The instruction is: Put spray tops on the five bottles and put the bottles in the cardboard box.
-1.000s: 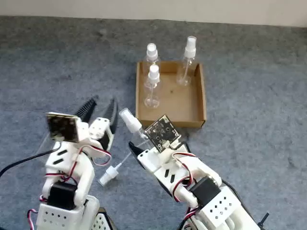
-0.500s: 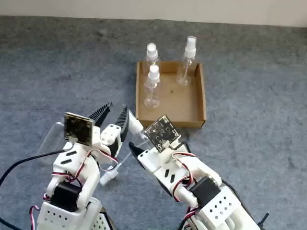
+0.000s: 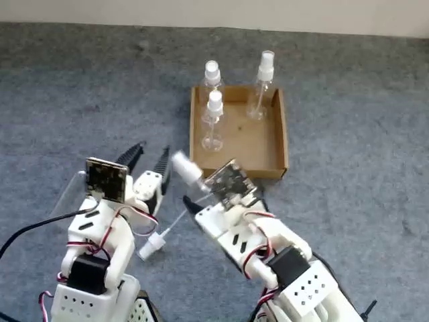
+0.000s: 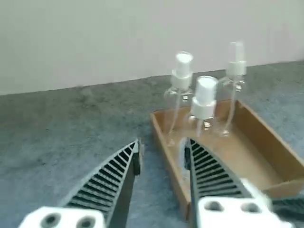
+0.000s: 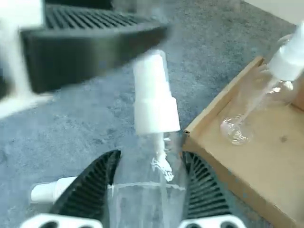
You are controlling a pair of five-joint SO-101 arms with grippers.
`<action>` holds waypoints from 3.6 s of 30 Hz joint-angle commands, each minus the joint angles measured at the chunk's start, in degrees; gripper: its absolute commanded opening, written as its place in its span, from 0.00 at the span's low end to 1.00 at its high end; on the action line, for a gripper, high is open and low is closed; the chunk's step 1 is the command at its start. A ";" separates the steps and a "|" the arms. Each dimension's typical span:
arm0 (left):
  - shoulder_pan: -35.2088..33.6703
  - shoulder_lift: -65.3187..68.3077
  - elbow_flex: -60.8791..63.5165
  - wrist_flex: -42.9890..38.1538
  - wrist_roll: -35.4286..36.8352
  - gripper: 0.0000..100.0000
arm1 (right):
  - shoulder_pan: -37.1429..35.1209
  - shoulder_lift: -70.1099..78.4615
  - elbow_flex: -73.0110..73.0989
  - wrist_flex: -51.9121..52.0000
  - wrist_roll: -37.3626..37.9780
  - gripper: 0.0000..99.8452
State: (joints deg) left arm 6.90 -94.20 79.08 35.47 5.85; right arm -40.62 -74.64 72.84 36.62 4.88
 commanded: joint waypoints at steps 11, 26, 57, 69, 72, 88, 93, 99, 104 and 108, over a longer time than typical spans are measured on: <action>1.98 -0.31 -1.98 5.10 -6.33 0.14 | 6.81 13.85 -25.10 -6.99 -0.44 0.00; 10.95 0.13 -2.07 9.05 -7.47 0.31 | 6.46 37.93 -46.37 -6.99 -0.53 0.00; 7.69 -0.31 1.19 3.69 -7.74 0.29 | 7.25 22.29 -45.85 15.52 -3.43 0.00; 3.38 -0.31 1.80 3.52 -7.47 0.29 | 27.65 34.95 -45.76 -4.18 3.25 0.00; 2.95 -0.31 2.15 3.52 -7.47 0.29 | 28.88 39.96 -45.67 -7.78 3.25 0.00; 3.12 0.22 2.33 3.43 -7.47 0.29 | 29.23 43.74 -21.93 -34.77 3.52 0.00; 3.12 0.22 2.33 3.43 -7.47 0.29 | 29.23 45.14 -21.67 -40.22 3.52 0.00; 3.12 0.22 2.33 3.43 -7.47 0.29 | 29.49 53.14 -22.02 -42.86 3.25 0.00; 3.12 0.22 2.33 3.43 -7.47 0.29 | 29.49 56.40 -22.11 -44.35 3.25 0.00; 3.12 0.22 2.33 3.43 -7.47 0.29 | 29.58 58.68 -21.67 -49.10 3.25 0.00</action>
State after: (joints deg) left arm 10.68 -94.20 81.63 40.40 -1.45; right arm -11.78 -16.18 51.56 -9.19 7.87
